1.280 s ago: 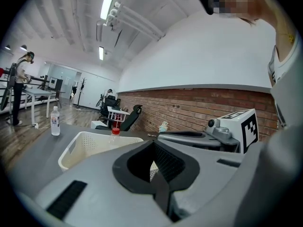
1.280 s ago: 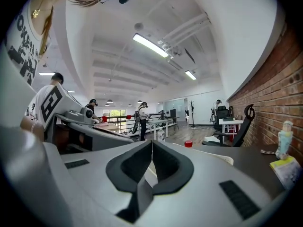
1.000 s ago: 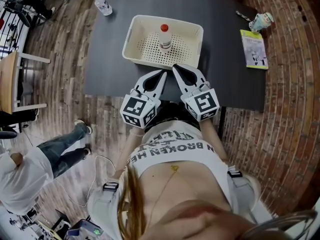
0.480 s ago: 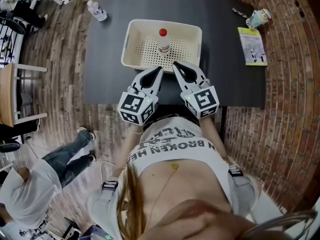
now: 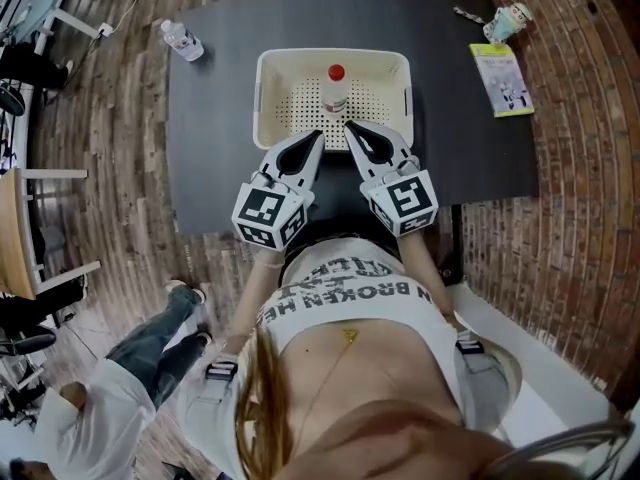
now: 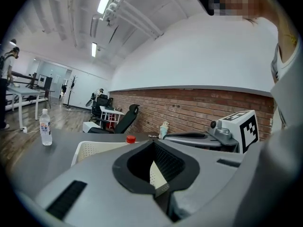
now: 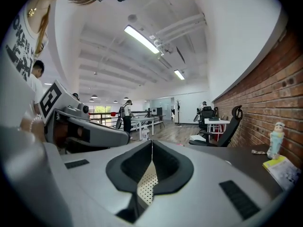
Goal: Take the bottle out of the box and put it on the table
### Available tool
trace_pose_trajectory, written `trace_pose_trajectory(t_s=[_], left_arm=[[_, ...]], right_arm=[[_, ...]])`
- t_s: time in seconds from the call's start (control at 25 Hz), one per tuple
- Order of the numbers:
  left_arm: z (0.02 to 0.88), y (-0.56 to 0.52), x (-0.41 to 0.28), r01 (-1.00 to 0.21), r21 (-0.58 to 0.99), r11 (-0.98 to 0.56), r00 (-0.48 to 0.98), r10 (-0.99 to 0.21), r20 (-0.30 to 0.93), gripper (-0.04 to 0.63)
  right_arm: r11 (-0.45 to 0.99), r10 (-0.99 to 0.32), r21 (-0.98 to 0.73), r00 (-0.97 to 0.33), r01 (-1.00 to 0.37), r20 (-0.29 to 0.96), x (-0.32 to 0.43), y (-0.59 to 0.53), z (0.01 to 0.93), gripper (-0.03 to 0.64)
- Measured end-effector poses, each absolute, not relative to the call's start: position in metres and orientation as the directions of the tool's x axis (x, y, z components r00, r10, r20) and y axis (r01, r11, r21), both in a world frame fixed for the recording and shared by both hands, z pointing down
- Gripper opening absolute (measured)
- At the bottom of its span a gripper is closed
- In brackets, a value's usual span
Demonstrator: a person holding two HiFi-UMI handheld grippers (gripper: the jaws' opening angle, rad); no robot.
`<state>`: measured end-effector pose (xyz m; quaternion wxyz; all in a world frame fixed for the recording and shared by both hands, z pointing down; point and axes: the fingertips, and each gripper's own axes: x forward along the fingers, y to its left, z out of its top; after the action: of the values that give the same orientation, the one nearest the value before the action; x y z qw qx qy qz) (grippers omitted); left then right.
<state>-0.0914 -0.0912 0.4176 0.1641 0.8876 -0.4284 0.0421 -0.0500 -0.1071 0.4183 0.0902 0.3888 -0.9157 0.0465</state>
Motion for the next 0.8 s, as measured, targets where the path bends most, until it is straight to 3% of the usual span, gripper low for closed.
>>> trace_pose_trajectory(t_s=[0.4, 0.8], left_arm=[[0.428, -0.097, -0.097, -0.724, 0.266, -0.637, 0.689, -0.689, 0.225, 0.000], [0.433, -0.107, -0.098, -0.727, 0.268, -0.632, 0.686, -0.688, 0.238, 0.000]], right_arm=[[0.611, -0.770, -0.025, -0.600, -0.792, 0.217, -0.050, -0.112, 0.429, 0.009], [0.630, -0.752, -0.027, -0.618, -0.776, 0.228, -0.057, -0.128, 0.431, 0.009]])
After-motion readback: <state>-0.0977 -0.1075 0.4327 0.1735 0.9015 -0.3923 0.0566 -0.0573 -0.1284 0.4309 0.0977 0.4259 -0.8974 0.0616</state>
